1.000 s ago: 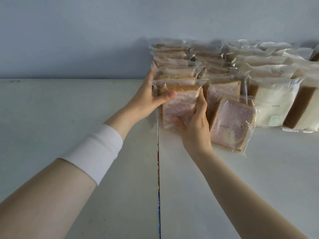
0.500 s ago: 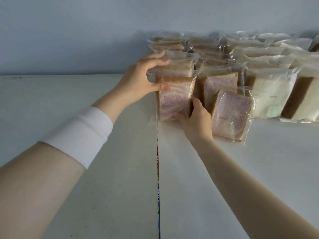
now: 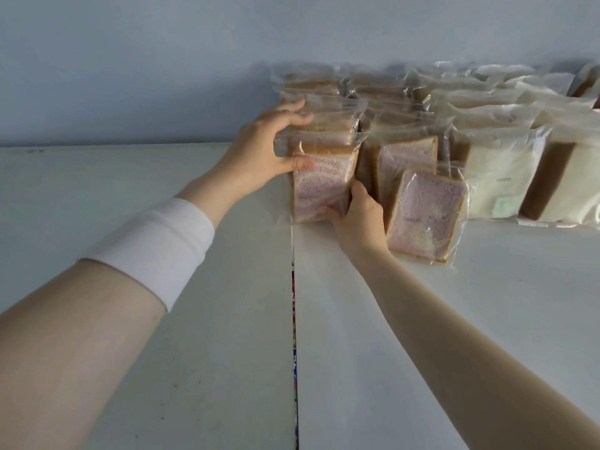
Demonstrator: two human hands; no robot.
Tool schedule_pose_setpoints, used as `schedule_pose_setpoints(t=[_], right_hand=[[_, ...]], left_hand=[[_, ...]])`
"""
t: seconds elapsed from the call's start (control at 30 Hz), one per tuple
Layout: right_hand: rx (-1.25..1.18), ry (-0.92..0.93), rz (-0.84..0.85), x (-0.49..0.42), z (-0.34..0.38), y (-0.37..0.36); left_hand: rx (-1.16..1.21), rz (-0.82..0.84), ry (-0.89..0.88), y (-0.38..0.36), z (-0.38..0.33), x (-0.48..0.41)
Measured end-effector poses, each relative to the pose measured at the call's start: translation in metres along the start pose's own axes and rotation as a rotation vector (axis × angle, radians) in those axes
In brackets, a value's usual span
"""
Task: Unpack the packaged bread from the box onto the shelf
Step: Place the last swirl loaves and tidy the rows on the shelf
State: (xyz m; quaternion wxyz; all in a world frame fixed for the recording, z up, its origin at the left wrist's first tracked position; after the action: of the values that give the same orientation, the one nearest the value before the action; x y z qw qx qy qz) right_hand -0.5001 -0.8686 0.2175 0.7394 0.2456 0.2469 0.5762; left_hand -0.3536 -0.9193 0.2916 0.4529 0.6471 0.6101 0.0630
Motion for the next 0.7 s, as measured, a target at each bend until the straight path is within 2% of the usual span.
schedule_pose_setpoints(t=[0.23,0.37,0.47,0.57,0.63,0.7], right_hand=[[0.127,0.006,0.105,0.000,0.007,0.008],[0.146,0.095,0.129,0.008,0.014,0.040],[0.040,0.175,0.016,0.021,0.010,0.082],[0.023,0.180,-0.144,0.027,-0.018,0.127],[0.016,0.107,-0.193,0.027,-0.045,0.143],[0.019,0.035,-0.175,0.026,-0.072,0.144]], left_hand=[[-0.106,0.060,-0.002,0.003,-0.008,0.005],[-0.243,0.127,0.019,0.008,-0.021,0.004],[-0.254,0.060,-0.048,0.014,-0.051,-0.001],[-0.310,0.032,-0.208,-0.004,-0.095,-0.011],[-0.441,0.105,-0.287,-0.032,-0.115,-0.016],[-0.573,0.209,-0.269,-0.062,-0.119,-0.022]])
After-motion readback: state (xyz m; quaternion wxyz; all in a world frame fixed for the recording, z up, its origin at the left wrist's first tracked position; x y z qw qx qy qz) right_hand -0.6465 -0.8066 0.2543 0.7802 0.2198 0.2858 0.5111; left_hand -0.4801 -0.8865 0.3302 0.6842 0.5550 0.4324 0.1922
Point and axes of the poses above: each hand's wrist, its own x-axis away from the middle knuckle, its own y-axis out of the back of the hand, z = x × y, the point moved 6 cm from there along -x, towards the middle knuckle, and after that the axes turned 5 degrees about -z, right-handed, at the moved point
